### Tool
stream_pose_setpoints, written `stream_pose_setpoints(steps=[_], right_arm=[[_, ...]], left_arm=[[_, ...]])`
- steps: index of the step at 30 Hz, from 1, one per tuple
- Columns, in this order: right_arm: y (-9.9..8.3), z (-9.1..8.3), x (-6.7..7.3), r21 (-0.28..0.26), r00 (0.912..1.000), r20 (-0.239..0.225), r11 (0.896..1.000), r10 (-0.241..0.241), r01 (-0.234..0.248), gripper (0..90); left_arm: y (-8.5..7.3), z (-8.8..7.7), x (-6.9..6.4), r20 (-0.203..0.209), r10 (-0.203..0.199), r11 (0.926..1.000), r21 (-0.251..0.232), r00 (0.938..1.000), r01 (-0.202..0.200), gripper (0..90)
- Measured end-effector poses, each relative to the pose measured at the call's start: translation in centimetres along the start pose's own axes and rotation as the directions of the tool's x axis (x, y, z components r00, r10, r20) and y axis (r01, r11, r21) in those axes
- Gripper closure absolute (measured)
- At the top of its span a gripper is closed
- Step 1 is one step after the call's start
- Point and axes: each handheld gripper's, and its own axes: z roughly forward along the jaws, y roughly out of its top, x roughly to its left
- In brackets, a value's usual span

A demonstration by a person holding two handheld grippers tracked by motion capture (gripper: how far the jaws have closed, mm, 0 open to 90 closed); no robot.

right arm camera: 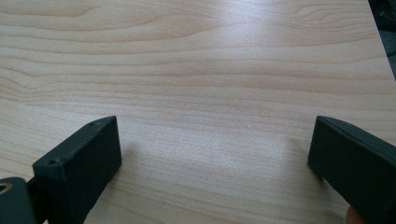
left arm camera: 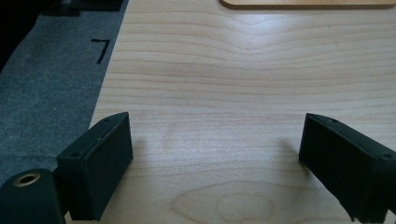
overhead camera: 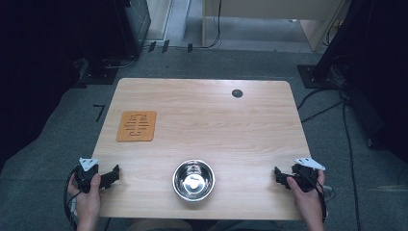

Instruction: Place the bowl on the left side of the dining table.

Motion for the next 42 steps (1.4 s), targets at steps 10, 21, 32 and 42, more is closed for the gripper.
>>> stream_pose_setpoints(steps=[10, 21, 32, 42], right_arm=[[0.0, 0.0, 0.0, -0.001, 1.0000, -0.001, 1.000, -0.002, 0.002, 2.0], [0.0, 0.0, 0.0, 0.000, 1.0000, -0.001, 1.000, -0.001, 0.001, 2.0], [0.0, 0.0, 0.0, 0.000, 1.0000, -0.001, 1.000, -0.002, 0.002, 2.0], [0.0, 0.0, 0.0, -0.001, 1.0000, -0.001, 1.000, -0.002, 0.002, 2.0]], left_arm=[[0.2, -0.2, 0.4, 0.011, -0.035, 0.9994, 0.005, 0.9993, 0.035, 9.5], [0.8, -1.4, -0.5, 0.030, -0.047, 0.9969, -0.061, 0.9984, 0.049, 9.5], [1.4, -2.3, -2.2, 0.074, -0.041, 0.9936, -0.102, 0.9964, 0.048, 9.6], [1.6, -2.8, -4.1, 0.136, 0.003, 0.9929, -0.118, 0.9907, 0.013, 9.5]])
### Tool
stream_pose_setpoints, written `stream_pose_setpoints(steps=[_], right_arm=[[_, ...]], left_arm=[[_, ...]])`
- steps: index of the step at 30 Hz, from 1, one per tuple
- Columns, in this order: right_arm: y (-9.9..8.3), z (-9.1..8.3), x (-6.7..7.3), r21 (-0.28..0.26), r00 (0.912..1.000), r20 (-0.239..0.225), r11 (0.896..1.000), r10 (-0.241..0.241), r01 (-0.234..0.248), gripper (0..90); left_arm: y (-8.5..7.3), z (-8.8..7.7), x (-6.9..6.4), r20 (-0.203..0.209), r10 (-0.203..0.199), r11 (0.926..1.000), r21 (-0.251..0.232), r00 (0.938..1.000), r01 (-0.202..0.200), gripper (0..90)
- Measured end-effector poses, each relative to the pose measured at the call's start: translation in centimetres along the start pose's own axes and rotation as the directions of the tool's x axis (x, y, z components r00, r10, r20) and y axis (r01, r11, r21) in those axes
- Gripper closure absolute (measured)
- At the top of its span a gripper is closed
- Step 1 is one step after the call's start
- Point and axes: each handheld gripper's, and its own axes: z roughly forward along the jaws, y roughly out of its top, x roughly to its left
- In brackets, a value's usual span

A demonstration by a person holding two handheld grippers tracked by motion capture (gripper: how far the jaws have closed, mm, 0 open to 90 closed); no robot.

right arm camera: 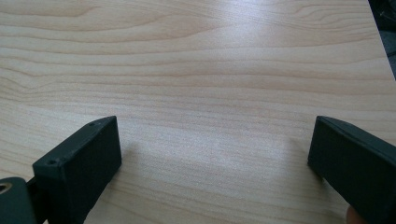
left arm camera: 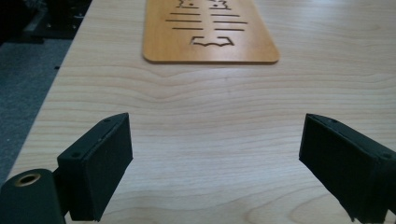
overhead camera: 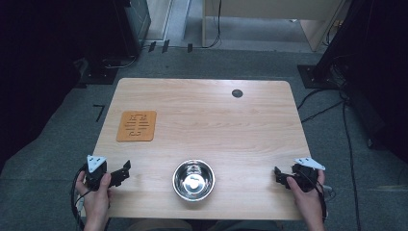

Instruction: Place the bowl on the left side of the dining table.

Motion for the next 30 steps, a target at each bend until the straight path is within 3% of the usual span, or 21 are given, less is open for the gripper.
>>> stream_pose_setpoints(steps=[12, 15, 21, 30], right_arm=[[0.0, 0.0, 0.0, 0.000, 1.0000, 0.000, 1.000, 0.000, 0.000, 2.0], [0.0, 0.0, 0.0, 0.000, 1.0000, 0.000, 1.000, 0.000, 0.000, 2.0], [0.0, 0.0, 0.0, 0.000, 1.0000, 0.000, 1.000, 0.000, 0.000, 2.0], [0.0, 0.0, 0.0, 0.001, 1.0000, 0.000, 1.000, 0.001, -0.001, 2.0]], left_arm=[[0.4, -0.4, -2.2, 0.068, 0.011, 0.9995, -0.030, 0.9976, -0.009, 9.5], [0.4, -0.3, -3.1, 0.109, 0.010, 0.9995, -0.030, 0.9940, -0.007, 9.6], [0.6, -0.2, -4.2, 0.144, 0.027, 0.9993, -0.029, 0.9892, -0.023, 9.6], [0.8, 0.4, -5.8, 0.173, 0.056, 0.9983, -0.025, 0.9833, -0.053, 9.6]])
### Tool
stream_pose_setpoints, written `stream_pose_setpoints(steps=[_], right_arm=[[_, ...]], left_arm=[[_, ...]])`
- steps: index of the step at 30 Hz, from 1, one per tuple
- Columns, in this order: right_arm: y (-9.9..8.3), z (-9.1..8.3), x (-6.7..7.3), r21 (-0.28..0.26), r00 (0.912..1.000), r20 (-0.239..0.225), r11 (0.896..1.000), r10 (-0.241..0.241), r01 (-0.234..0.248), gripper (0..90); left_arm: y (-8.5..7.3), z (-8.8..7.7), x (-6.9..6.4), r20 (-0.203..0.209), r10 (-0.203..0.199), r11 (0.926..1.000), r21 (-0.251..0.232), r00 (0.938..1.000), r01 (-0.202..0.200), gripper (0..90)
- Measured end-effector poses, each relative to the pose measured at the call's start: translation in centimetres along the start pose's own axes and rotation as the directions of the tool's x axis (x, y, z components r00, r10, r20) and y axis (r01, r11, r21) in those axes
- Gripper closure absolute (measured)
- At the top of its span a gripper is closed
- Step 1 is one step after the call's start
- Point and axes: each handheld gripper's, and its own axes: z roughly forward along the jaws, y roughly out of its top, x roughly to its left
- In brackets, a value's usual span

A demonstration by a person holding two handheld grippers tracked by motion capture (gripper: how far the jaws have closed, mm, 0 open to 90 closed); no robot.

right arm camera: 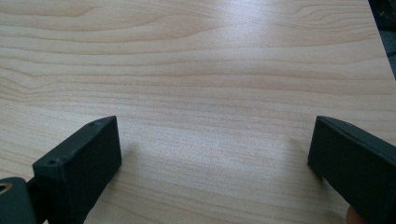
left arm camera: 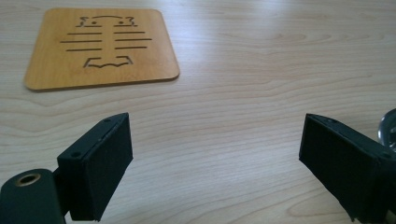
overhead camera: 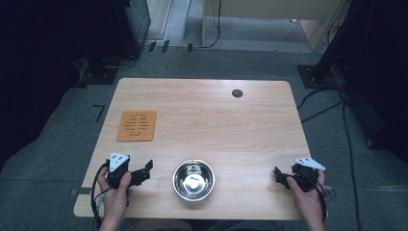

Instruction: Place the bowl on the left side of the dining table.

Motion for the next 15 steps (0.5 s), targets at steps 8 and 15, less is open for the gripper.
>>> stream_pose_setpoints(steps=[8, 15], right_arm=[[0.0, 0.0, 0.0, 0.000, 1.0000, 0.000, 1.000, 0.000, 0.000, 2.0], [0.0, 0.0, 0.0, -0.001, 1.0000, 0.000, 1.000, -0.001, 0.001, 2.0]], left_arm=[[0.2, 0.3, -0.9, 0.020, 0.008, 1.0000, -0.001, 0.9998, -0.008, 9.6], [0.1, 0.6, -1.8, 0.046, 0.017, 0.9998, 0.007, 0.9988, -0.018, 9.6]])
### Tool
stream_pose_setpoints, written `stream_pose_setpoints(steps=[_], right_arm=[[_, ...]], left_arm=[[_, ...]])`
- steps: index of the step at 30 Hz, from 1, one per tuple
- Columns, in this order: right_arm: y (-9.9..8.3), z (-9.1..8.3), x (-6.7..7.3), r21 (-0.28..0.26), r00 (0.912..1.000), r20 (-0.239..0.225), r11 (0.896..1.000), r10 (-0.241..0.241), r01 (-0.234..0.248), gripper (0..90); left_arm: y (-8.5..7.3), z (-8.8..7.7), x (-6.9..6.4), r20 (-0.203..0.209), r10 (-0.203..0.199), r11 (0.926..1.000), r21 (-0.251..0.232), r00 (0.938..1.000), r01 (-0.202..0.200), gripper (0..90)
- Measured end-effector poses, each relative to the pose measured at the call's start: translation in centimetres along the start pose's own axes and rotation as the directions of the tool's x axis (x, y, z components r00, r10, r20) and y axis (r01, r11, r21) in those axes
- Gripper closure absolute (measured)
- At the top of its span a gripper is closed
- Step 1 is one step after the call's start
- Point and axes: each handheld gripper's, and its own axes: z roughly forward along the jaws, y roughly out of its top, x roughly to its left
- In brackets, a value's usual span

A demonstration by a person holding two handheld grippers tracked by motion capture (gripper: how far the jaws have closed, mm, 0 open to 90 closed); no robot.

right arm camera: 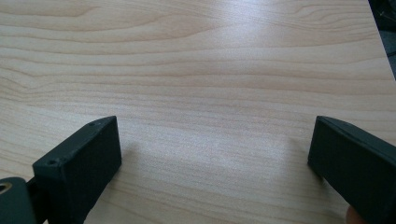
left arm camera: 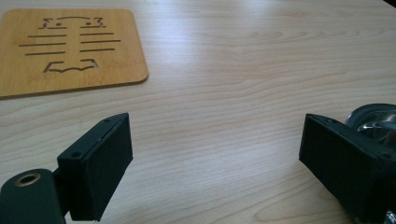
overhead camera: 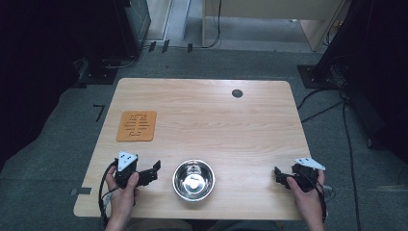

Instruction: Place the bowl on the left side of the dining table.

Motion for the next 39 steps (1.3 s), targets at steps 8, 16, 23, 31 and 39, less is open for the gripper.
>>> stream_pose_setpoints(steps=[8, 16, 23, 31, 39], right_arm=[[0.0, 0.0, 0.0, 0.001, 1.0000, 0.000, 1.000, 0.001, -0.001, 2.0], [0.0, 0.0, 0.0, 0.000, 1.0000, 0.000, 1.000, 0.001, -0.001, 2.0], [0.0, 0.0, 0.0, 0.000, 1.0000, 0.000, 1.000, 0.000, 0.000, 2.0], [0.0, 0.0, 0.0, 0.000, 1.0000, 0.000, 1.000, 0.000, 0.000, 2.0], [0.0, 0.0, 0.0, 0.001, 1.0000, 0.000, 1.000, 0.001, -0.001, 2.0]], left_arm=[[0.0, 0.3, -1.3, 0.024, 0.012, 0.9999, 0.007, 0.9996, -0.012, 9.6], [0.0, 0.5, -2.6, 0.062, 0.019, 0.9996, 0.020, 0.9979, -0.020, 9.5], [-0.2, 0.9, -3.7, 0.081, 0.034, 0.9988, 0.032, 0.9961, -0.037, 9.6], [-0.5, 1.3, -4.9, 0.105, 0.043, 0.9972, 0.056, 0.9935, -0.049, 9.6], [-0.8, 1.7, -5.6, 0.115, 0.047, 0.9959, 0.072, 0.9923, -0.055, 9.6]])
